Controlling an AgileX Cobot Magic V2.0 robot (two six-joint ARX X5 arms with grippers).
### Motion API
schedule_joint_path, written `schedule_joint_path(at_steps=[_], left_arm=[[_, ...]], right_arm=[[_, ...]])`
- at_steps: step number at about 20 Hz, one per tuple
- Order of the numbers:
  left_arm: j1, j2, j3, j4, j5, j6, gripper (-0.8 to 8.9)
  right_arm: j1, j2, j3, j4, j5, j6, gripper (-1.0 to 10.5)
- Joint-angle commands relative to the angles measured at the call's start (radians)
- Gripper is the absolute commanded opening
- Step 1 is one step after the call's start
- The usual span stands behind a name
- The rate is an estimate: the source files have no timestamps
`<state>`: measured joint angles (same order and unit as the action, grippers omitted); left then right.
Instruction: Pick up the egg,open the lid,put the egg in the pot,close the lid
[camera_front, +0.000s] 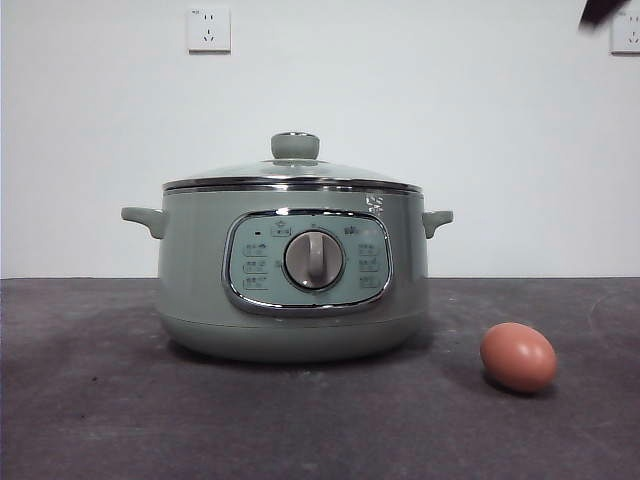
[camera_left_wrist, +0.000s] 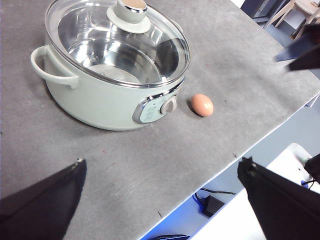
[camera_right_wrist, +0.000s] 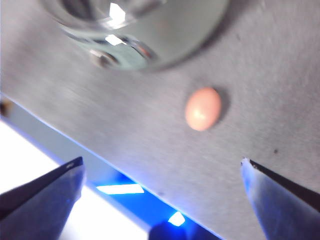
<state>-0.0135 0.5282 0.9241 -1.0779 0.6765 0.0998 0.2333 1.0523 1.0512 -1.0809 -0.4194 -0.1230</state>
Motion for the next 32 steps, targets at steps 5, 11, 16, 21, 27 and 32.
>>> schedule_joint_path(at_steps=[5,11,16,21,27,32], left_arm=[[-0.001,-0.001,0.001,0.008,0.005,-0.002,6.73],[-0.001,-0.001,0.001,0.011,0.005,-0.002,6.73],[-0.001,-0.001,0.001,0.012,0.005,-0.002,6.73],[-0.001,0.000,0.001,0.014,0.004,-0.002,6.73],[-0.001,0.000,0.001,0.014,0.004,-0.002,6.73],[-0.001,0.000,0.001,0.015,-0.003,-0.002,6.73]], right_arm=[[0.179,0.259,0.001,0.153,0.191,0.098,5.9],[0.262,0.466,0.001,0.229,0.336,0.164,5.6],[0.272,0.568,0.000,0.288,0.347,0.179,5.3],[0.272,0.612,-0.003,0.317,0.348,0.183,3.9],[0.272,0.639,-0.003,0.317,0.348,0.199,3.2],[0.272,0.642,-0.003,0.328,0.341,0.199,0.1]])
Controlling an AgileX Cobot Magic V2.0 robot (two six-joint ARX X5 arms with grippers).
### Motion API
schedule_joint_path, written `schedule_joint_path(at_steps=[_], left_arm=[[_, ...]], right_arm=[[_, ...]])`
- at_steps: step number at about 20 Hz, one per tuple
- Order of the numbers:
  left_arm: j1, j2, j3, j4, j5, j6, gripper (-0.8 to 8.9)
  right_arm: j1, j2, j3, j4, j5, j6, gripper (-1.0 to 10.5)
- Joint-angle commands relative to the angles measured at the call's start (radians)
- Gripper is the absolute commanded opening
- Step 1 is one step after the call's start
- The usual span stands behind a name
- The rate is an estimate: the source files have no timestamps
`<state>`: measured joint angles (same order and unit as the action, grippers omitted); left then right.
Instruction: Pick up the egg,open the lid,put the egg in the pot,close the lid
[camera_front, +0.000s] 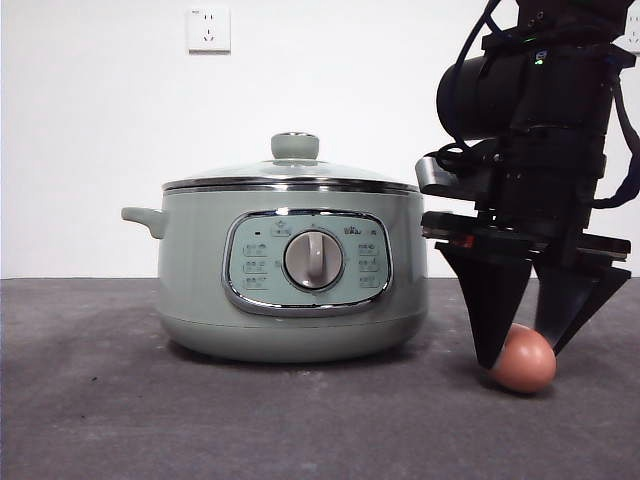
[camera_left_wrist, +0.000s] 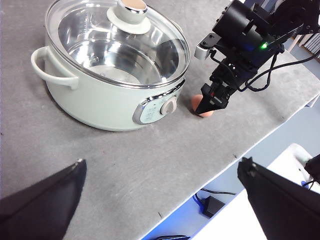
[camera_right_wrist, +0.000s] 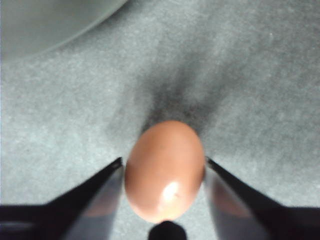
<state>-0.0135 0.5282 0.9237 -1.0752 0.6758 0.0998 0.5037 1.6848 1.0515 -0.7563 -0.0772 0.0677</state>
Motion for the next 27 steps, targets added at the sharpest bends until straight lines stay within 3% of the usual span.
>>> schedule_joint_path(at_steps=[1,6,13,22,27], left_arm=[[-0.001,0.000,0.001,0.012,-0.013,-0.002,6.73],[-0.002,0.032,0.001,0.066,-0.048,-0.003,6.73],[-0.096,0.223,0.022,0.307,-0.064,-0.056,6.72],[-0.404,0.712,0.259,0.608,-0.359,-0.062,6.68],[-0.467,0.968,0.416,0.667,-0.440,-0.043,6.68]], right_arm=[[0.002,0.010,-0.004,0.003,-0.001,0.005,-0.1],[0.000,-0.042,-0.004,-0.059,0.008,-0.013,-0.1],[0.001,-0.430,-0.004,-0.132,0.010,-0.016,-0.1],[0.001,-0.804,-0.003,-0.144,0.010,0.005,-0.1],[0.001,-0.853,-0.003,-0.144,0.009,0.014,-0.1]])
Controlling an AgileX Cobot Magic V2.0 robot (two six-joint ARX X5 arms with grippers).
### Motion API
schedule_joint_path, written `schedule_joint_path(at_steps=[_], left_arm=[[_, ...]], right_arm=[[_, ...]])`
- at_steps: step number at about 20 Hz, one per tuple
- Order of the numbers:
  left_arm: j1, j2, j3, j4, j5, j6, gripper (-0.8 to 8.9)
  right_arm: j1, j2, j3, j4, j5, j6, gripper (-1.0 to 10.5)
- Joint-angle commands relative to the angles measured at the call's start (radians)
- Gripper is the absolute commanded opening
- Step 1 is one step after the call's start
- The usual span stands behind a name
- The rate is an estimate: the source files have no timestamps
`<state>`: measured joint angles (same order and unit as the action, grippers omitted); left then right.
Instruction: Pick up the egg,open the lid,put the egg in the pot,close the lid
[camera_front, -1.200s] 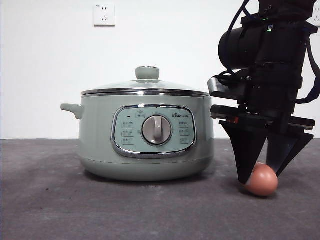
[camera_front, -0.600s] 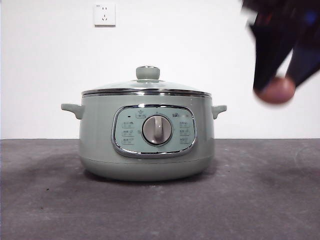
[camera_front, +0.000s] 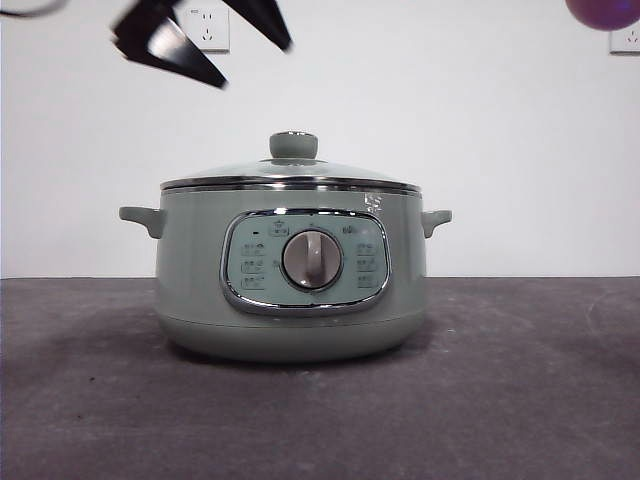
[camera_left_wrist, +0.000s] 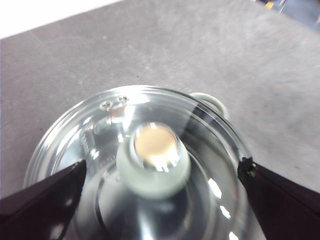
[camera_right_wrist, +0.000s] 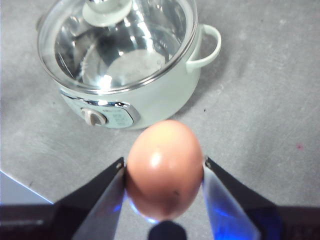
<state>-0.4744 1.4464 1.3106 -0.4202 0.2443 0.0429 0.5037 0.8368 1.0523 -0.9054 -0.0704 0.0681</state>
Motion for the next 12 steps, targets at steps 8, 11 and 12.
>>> schedule_joint_path(at_steps=[8,11,12], left_arm=[[-0.023,0.211,0.072,0.045,-0.008,0.013,6.59],[-0.035,0.234,0.071,0.042,-0.009,0.014,6.59],[-0.037,0.243,0.071,0.040,-0.012,0.014,6.57]], right_arm=[[0.001,-0.006,-0.004,0.006,0.003,0.014,-0.1],[0.000,-0.006,-0.004,0.007,0.028,0.014,-0.1],[0.001,-0.006,-0.004,0.007,0.028,0.014,-0.1]])
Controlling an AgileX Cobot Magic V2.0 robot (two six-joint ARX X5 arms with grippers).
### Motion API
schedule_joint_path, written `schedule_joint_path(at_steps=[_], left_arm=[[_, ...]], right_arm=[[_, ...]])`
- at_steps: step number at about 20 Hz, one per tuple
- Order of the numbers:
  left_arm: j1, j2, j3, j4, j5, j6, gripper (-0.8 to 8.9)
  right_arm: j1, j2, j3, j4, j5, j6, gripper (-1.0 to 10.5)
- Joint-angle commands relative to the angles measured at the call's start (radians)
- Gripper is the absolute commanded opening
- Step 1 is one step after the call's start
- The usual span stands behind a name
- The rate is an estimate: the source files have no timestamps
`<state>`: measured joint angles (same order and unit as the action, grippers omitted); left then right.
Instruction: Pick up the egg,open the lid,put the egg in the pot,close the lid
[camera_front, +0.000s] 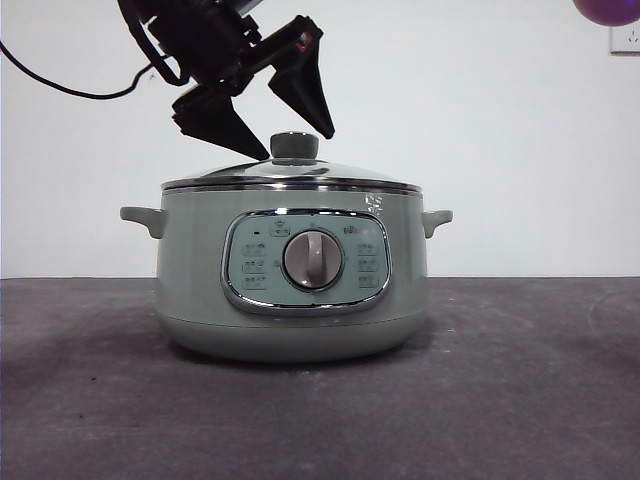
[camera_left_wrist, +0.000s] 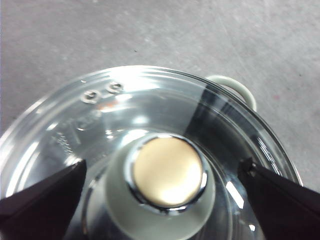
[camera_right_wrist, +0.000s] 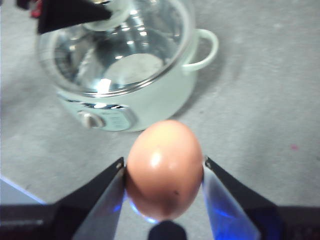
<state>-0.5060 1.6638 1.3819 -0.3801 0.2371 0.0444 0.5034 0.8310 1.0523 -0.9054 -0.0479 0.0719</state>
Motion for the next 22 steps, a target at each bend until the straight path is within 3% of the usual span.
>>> schedule_joint_path(at_steps=[1,7,11,13,16,22], left_arm=[[-0.005,0.032,0.000,0.000,-0.006,0.012,6.54],[-0.011,0.033,0.000,0.001,-0.051,0.011,3.82],[-0.012,0.026,0.000,-0.003,-0.050,0.008,1.21],[-0.012,0.017,0.000,-0.008,-0.049,0.008,0.35],[-0.011,0.000,0.000,-0.014,-0.049,0.008,-0.12],[-0.011,-0.048,0.001,-0.018,-0.049,0.008,-0.08]], right_arm=[[0.001,-0.001,-0.004,0.007,0.006,0.010,-0.1],[0.001,0.000,-0.004,0.006,0.006,0.010,-0.1],[0.001,0.000,-0.004,0.006,0.006,0.010,-0.1],[0.001,0.000,-0.004,0.006,0.006,0.010,-0.1],[0.001,0.000,-0.004,0.006,0.006,0.010,-0.1],[0.001,0.007,-0.004,0.006,0.002,0.010,-0.1]])
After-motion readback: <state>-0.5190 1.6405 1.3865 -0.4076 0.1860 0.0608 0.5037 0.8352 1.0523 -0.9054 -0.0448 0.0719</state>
